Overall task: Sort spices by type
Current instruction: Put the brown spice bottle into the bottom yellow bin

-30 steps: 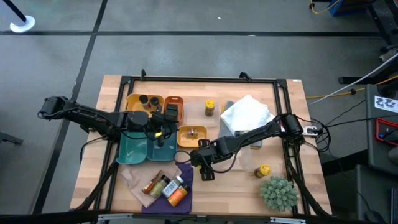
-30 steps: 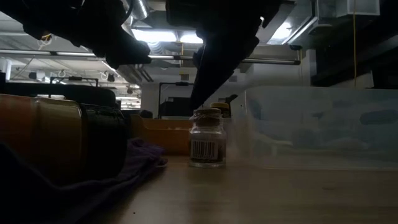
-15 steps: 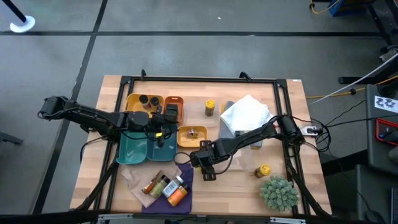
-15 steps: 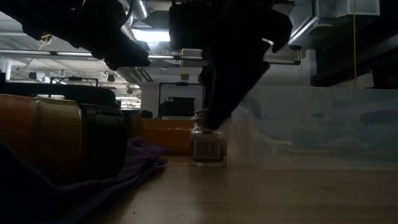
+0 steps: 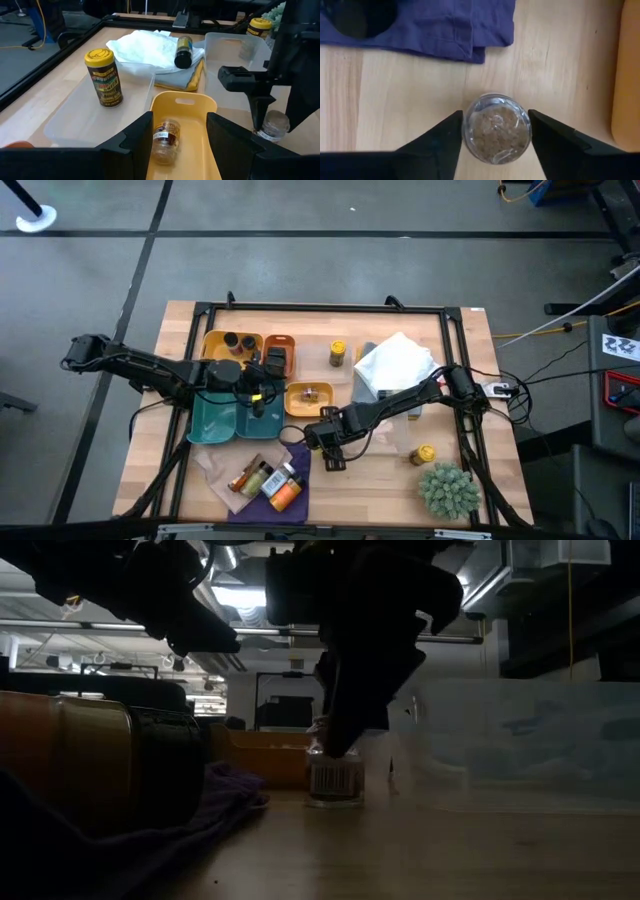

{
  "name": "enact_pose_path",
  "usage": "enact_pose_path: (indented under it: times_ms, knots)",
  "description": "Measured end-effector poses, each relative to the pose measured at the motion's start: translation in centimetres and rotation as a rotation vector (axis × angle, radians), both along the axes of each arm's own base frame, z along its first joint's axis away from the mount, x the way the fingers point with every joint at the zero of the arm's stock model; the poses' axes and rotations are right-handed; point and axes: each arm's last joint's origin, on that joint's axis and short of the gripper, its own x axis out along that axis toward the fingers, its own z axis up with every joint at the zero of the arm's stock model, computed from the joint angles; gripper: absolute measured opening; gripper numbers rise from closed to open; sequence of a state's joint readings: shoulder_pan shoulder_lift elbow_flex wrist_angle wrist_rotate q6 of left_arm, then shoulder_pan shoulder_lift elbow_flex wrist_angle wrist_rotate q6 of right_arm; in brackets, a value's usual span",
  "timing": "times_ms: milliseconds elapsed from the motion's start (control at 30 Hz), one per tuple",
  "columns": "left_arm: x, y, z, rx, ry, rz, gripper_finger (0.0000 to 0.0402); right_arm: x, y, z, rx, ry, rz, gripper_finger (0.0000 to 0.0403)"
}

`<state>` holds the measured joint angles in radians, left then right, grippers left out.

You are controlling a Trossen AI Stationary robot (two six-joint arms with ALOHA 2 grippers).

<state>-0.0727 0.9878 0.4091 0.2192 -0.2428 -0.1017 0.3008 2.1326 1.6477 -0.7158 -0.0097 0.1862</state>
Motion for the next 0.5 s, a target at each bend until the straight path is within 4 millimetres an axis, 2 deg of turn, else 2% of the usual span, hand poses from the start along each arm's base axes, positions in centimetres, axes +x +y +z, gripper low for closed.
enact_pose_path:
  times_ms: [100,333,500]
  knots:
    - [0.0,0.0,0.0,0.000,0.000,0.000,0.0169,0.3,0.1,0.6,0.005,-0.023,0.005,0.0183]
    - [0.0,0.0,0.1,-0.001,-0.006,0.000,0.0169,1.1,-0.4,3.7,-0.002,-0.038,0.018,0.0182]
    - [-0.2,0.0,0.5,-0.002,-0.028,0.000,0.0169,1.9,-1.9,6.6,-0.023,-0.079,0.042,0.0195]
